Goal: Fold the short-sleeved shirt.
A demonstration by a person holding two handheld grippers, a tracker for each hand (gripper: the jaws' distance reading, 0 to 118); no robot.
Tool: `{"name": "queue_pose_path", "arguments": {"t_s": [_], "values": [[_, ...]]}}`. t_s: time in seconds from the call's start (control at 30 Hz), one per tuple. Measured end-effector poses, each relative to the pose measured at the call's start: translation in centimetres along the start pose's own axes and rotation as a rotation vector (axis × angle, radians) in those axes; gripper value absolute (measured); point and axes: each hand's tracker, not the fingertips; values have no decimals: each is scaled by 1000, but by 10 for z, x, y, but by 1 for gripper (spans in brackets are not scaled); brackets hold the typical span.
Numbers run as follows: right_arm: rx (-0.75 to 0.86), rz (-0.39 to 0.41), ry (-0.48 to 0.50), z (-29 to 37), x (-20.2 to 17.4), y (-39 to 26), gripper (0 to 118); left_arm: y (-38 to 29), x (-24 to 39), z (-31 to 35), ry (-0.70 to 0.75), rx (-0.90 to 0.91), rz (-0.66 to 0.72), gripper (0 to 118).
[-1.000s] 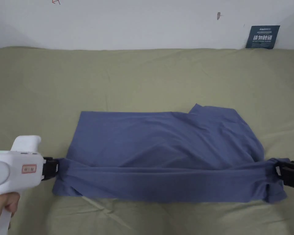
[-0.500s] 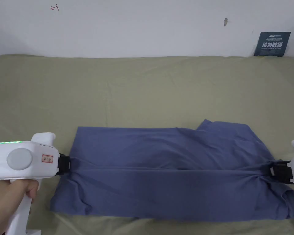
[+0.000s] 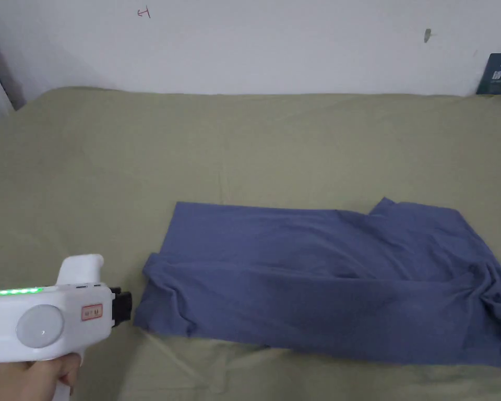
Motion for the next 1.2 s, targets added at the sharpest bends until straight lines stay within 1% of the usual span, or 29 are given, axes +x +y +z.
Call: {"name": "queue_pose_path", "arguments": {"t_s": [0.03,0.07,0.17,0.2,0.23,0.27,0.3,0.33,0.43,0.47,0.53,0.57,0.6,0.63,0.67,0.7,0.73,0.77,0.8,0.83,0.93,0.97,1.0,1.03,1.07,1.1,1.13,1.17,1.2], "values": [[-14,-38,28,1,2,-3,2,-4,0,-1,-20,-10,12,0],[-19,-55,13,2,2,-5,2,-5,0,-2,-21,-15,7,0],[-16,-40,3,3,7,-13,2,-6,3,-7,-25,-18,23,1],[-21,-41,3,3,9,-13,2,-3,3,-12,-26,-39,33,22],[-23,-42,2,4,10,-14,2,-2,8,-18,-30,-79,36,66],[-27,-38,1,3,10,-15,2,-3,9,-25,-22,-90,40,117],[-28,-33,0,3,10,-15,2,-2,9,-25,-17,-52,38,118],[-24,-30,4,3,11,-15,2,-1,9,-31,15,-78,33,117],[-39,-28,4,-5,13,-13,2,1,21,-49,7,-103,67,114],[-42,-26,-1,-6,13,-14,2,0,25,-53,26,-113,70,100],[-50,-27,-9,-12,15,-14,2,1,24,-61,50,-124,46,57],[-54,-28,-11,-13,17,-15,2,-1,26,-61,77,-117,28,45],[-58,-28,-10,-13,18,-15,2,-2,27,-58,43,-107,-22,39],[-59,-25,-12,-12,18,-16,2,-3,32,-41,40,-106,-17,26],[-61,-20,-13,-14,21,-15,5,-3,32,-36,54,-96,-22,2],[-61,-17,-16,-14,22,-15,18,-3,29,-31,36,-81,-12,2],[-59,-17,-24,-13,24,-14,46,-2,29,-26,0,-85,14,2],[-60,-20,-24,-14,26,-13,94,3,20,-32,4,-96,10,2],[-70,-25,-23,-17,26,-13,114,4,19,-33,10,-88,-4,2],[-81,-29,-19,-20,26,-13,115,5,18,-32,15,-80,-12,2],[-100,-26,-3,-28,23,-11,115,6,24,-30,15,-81,-20,2],[-104,-21,-3,-32,22,-11,110,8,25,-29,17,-80,-25,2],[-113,-13,-4,-37,21,-11,94,10,25,-29,18,-76,-27,2],[-116,-8,-3,-41,20,-10,65,10,25,-30,19,-75,-27,2],[-117,-2,-6,-44,19,-9,27,11,24,-31,21,-80,-30,2],[-126,1,3,-47,18,-7,22,12,24,-32,29,-79,-31,2],[-140,0,25,-49,17,-8,19,12,23,-32,24,-83,-32,2],[-135,10,19,-48,14,-9,19,10,25,-31,24,-86,-36,2],[-127,51,1,-45,10,-8,17,10,25,-31,30,-86,-42,2]]}}
